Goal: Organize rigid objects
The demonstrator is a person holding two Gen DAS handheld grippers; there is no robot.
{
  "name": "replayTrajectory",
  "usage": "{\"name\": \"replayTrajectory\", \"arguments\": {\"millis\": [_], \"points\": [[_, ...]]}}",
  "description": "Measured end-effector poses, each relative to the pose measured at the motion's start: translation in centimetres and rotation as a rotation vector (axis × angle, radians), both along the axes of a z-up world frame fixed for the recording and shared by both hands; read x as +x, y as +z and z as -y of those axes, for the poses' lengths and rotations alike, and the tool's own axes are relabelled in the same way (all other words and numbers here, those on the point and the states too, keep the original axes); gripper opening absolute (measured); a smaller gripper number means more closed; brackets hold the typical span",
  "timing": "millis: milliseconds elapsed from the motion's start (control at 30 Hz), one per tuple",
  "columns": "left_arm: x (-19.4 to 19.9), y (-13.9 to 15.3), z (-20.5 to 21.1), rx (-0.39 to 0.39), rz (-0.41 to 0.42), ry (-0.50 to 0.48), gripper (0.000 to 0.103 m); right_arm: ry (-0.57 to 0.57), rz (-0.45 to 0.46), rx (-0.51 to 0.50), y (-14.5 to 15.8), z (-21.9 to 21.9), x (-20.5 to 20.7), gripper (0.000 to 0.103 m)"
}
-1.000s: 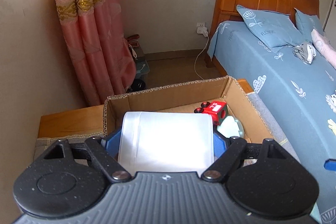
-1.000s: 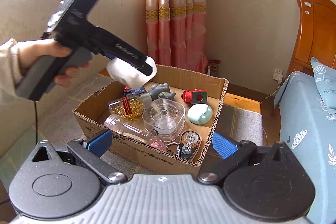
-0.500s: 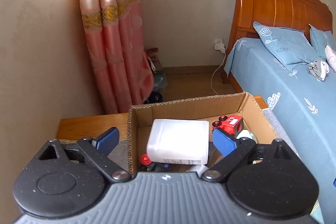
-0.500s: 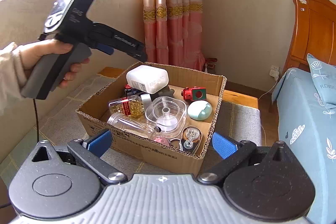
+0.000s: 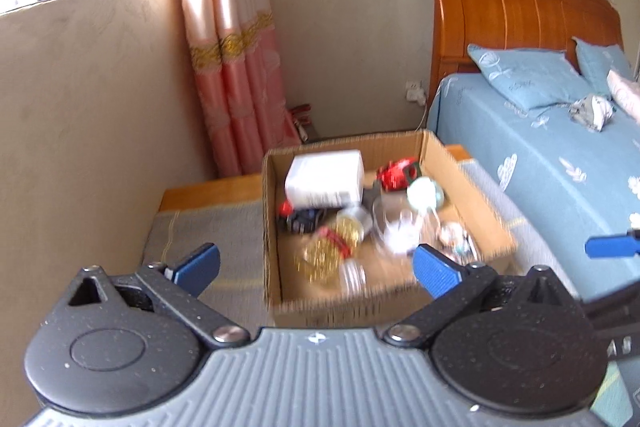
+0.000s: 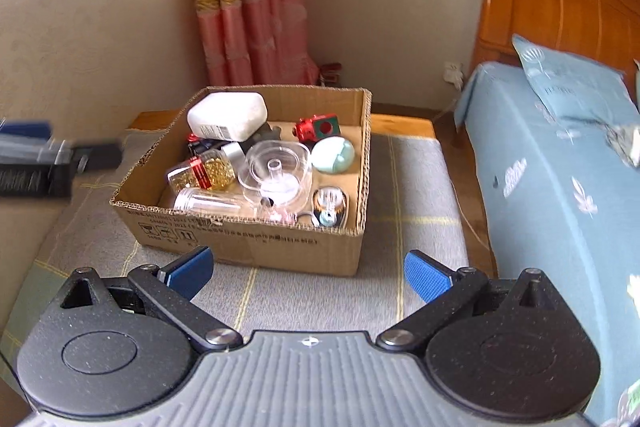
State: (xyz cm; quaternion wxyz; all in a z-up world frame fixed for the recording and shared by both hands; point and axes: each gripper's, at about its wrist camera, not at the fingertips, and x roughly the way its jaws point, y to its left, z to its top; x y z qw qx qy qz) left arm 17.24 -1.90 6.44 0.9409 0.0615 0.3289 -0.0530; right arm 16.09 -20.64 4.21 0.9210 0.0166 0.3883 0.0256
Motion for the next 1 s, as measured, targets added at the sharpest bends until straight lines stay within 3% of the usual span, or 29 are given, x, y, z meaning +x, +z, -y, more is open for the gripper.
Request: {"name": "replayTrajectory", "arguments": {"millis": [167,300,700,1000], "points": [[-3.0,-1.6,0.4,-0.015,-0.073,0.026,0.102,-0.051,-0.026,0.011,-0.6,-0.5,-2.0,0.103],[-4.4,-2.0,0.3,0.006,-0.064,0.076,0.102,-0.062,-0.036,0.007,-0.9,-0.7,-3.4,0.103],[-6.2,-2.0,-0.1,-0.066,-0.044,0.070,0.102,-0.065,-0.022,0.005,-0.5,-1.2,-4.1,0.103],[-6.2,-2.2,-0.3,-0.046,-0.061,0.109,0.102,-0.079,-0.020,0.001,-0.4,-0.9,-4.1,0.103]]}}
